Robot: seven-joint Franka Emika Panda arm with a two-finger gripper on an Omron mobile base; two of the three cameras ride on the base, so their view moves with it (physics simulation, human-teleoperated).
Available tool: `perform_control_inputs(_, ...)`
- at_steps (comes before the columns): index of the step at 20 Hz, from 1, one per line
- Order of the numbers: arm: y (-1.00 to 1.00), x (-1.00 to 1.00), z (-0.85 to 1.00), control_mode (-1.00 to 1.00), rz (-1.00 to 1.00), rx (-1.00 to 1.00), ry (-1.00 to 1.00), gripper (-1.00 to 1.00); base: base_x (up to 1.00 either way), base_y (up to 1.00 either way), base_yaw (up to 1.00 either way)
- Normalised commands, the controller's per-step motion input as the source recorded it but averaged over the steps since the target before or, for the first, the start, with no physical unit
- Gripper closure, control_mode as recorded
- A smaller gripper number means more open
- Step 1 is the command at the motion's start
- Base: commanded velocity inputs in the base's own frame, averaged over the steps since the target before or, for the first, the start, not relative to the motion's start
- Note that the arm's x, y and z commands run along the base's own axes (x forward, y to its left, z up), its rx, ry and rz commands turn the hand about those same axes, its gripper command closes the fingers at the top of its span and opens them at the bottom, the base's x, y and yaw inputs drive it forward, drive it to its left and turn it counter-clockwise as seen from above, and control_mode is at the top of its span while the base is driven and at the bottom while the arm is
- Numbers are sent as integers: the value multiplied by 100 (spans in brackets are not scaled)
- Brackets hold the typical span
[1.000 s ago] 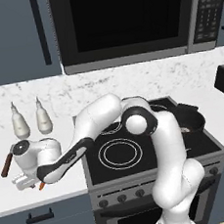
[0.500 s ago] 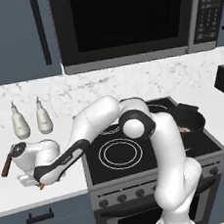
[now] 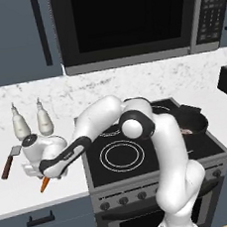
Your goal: Put the carrot and garlic in the pot. Retrieve the spatula and lightly stir the vegetables in the pot.
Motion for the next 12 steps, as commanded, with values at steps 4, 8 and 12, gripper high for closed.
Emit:
perform_control_inputs(4, -2, 29, -54, -100, -7, 1, 7, 100, 0, 0, 0)
perform_control_inputs(8, 0, 1, -14, -100, -1, 0, 14, 100, 0, 0, 0)
perform_control_inputs(12, -33, -19, 6, -100, 0, 0, 0, 100, 0, 0, 0)
